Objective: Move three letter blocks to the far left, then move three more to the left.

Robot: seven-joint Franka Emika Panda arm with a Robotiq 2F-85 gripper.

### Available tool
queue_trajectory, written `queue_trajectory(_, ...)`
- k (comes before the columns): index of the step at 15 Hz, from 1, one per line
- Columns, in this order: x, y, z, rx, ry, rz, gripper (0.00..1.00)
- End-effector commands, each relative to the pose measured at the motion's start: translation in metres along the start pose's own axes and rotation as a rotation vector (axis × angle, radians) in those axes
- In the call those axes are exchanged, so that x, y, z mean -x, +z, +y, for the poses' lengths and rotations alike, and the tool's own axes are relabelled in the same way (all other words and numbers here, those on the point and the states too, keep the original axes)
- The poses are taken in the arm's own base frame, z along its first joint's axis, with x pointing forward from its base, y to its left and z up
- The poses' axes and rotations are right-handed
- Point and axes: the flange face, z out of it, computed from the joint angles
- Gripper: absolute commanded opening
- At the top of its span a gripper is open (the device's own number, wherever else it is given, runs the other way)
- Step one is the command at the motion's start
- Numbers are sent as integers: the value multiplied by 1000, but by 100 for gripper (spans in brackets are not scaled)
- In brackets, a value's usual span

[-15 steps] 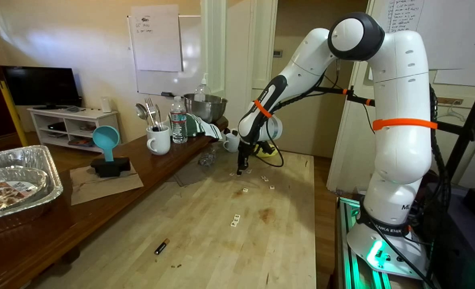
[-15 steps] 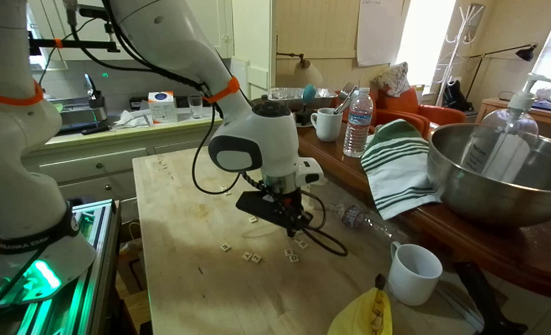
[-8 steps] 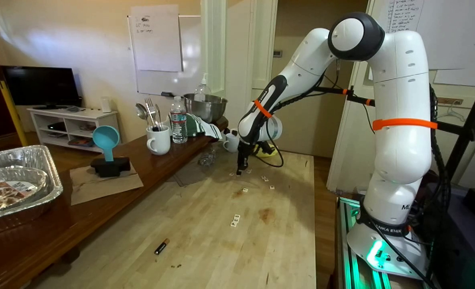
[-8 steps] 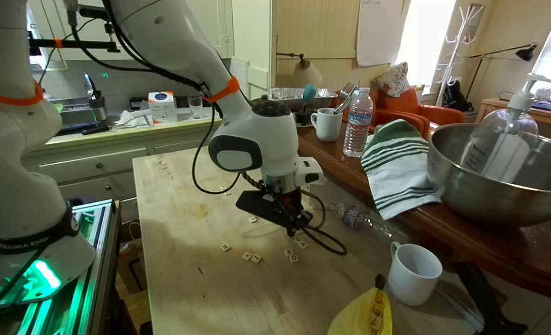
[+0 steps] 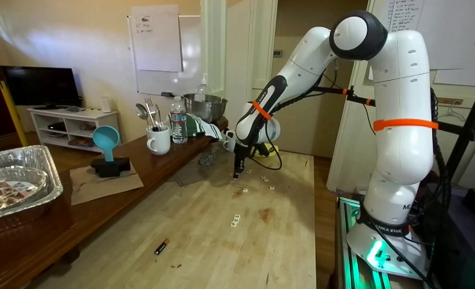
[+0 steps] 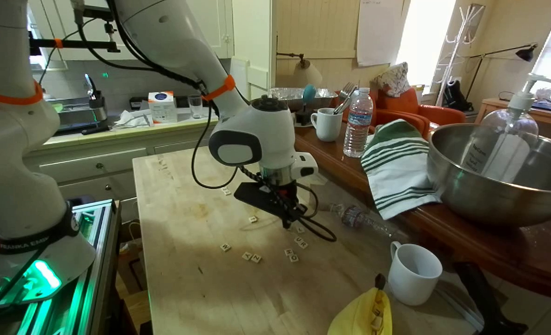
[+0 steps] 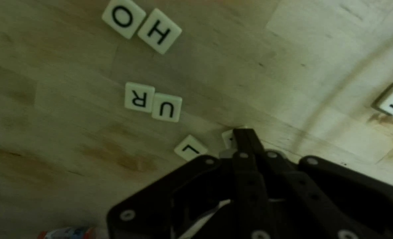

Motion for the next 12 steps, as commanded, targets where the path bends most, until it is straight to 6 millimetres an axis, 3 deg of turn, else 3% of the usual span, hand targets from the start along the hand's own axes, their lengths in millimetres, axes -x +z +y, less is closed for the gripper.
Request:
queue_trajectory(1,-2,7,-27,-36,17,-54,0)
queue_trajectory(12,-16,6,-100,-28,129,-151,0)
